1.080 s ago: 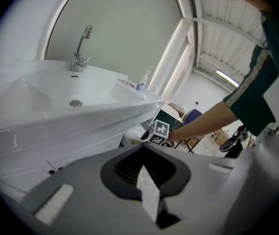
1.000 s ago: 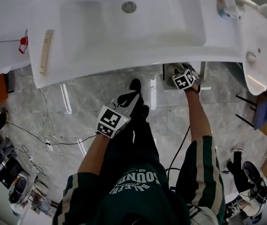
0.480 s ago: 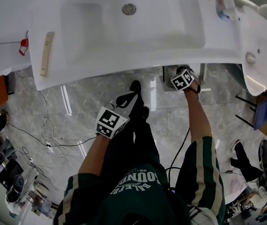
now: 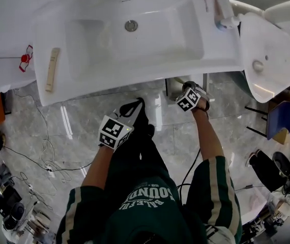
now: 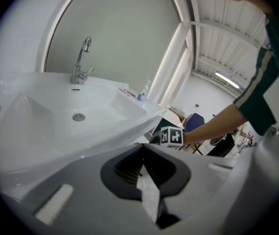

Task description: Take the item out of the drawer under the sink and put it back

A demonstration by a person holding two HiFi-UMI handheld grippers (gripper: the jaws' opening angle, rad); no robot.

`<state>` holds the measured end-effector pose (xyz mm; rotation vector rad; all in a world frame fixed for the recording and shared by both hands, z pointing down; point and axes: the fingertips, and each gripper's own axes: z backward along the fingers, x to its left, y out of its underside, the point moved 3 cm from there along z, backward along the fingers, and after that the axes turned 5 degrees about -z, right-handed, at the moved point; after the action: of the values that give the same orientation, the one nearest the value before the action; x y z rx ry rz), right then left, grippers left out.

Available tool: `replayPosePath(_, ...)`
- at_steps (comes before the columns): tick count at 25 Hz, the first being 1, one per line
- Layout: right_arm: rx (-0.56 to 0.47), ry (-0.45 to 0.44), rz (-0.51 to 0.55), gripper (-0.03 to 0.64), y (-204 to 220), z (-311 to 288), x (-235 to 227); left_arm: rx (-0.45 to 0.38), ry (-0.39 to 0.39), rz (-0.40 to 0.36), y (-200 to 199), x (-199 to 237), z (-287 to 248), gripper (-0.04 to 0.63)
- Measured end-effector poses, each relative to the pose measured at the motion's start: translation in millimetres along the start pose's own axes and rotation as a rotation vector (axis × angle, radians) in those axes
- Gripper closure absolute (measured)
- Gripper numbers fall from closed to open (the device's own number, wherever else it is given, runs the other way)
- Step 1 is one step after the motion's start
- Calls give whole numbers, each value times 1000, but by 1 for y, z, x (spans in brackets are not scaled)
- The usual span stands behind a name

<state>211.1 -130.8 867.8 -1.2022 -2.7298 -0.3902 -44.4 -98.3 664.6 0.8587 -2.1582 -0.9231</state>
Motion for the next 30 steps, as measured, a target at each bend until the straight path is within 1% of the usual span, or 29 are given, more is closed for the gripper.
replayPosePath(3, -54, 14, -13, 589, -12, 35, -1, -24, -2, -12, -17, 3, 5, 545)
replayPosePath(7, -110, 11, -32, 589, -20, 81, 8, -74, -26, -3, -43, 14, 15, 546)
replayPosePath(11, -177, 25, -54, 591, -31, 131, 13, -130, -22, -25, -80, 22, 25, 546)
replayPosePath(13, -249, 11, -126, 591, -42, 158, 10, -155, -24, -41, -98, 25, 32, 546)
replayPosePath(15, -341, 4, -251, 591, -54, 186, -3, -176, -28, -62, -115, 29, 37, 546)
replayPosePath(18, -472, 42, -398, 591, -72, 231, -37, -209, -39, -90, -141, 34, 45, 546)
replayPosePath(23, -718, 83, -633, 591, -95, 309, -101, -260, -70, -103, -179, 32, 51, 546)
replayPosePath(26, -847, 119, -706, 591, -101, 348, -129, -293, -92, -115, -198, 26, 58, 546)
replayPosePath(30, -947, 147, -732, 591, -102, 383, -152, -324, -121, -103, -212, 20, 63, 546)
